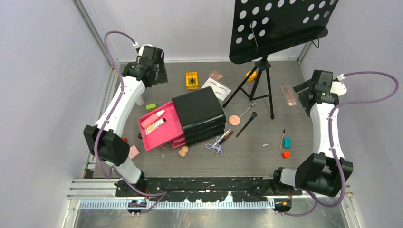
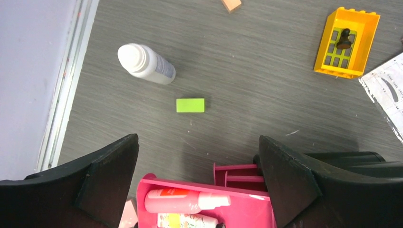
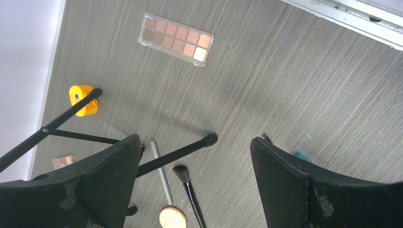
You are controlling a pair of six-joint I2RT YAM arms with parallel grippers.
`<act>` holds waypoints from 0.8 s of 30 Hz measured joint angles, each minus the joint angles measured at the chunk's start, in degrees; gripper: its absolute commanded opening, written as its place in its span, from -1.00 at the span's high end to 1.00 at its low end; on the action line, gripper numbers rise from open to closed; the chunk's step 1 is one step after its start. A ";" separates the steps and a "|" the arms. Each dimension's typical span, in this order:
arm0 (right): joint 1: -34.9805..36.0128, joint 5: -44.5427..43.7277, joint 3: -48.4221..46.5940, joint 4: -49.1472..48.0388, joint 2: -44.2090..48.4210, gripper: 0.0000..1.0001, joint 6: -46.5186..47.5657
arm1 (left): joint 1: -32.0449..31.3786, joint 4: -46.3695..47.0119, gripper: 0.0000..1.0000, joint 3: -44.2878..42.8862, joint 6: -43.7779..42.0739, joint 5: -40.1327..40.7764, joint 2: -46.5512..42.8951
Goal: Organize the makeup
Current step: Close the drawer in the storage box.
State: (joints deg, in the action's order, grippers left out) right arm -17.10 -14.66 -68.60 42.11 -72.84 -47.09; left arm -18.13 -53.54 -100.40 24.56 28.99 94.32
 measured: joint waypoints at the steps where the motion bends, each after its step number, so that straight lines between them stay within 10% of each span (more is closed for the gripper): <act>1: 0.00 -0.02 -0.42 -0.02 -0.22 -0.78 0.15 | 0.00 -0.52 -1.00 0.00 0.37 -0.09 -0.02; 24: -0.04 5.84 5.73 -6.97 -0.28 -0.71 4.26 | 2.32 -14.75 -1.00 11.34 15.58 -9.33 -21.70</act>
State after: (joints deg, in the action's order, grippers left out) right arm -17.15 -8.82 -62.87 35.14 -73.12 -42.83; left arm -15.81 -68.29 -89.06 40.14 19.66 72.62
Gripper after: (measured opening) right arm 0.858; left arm 0.996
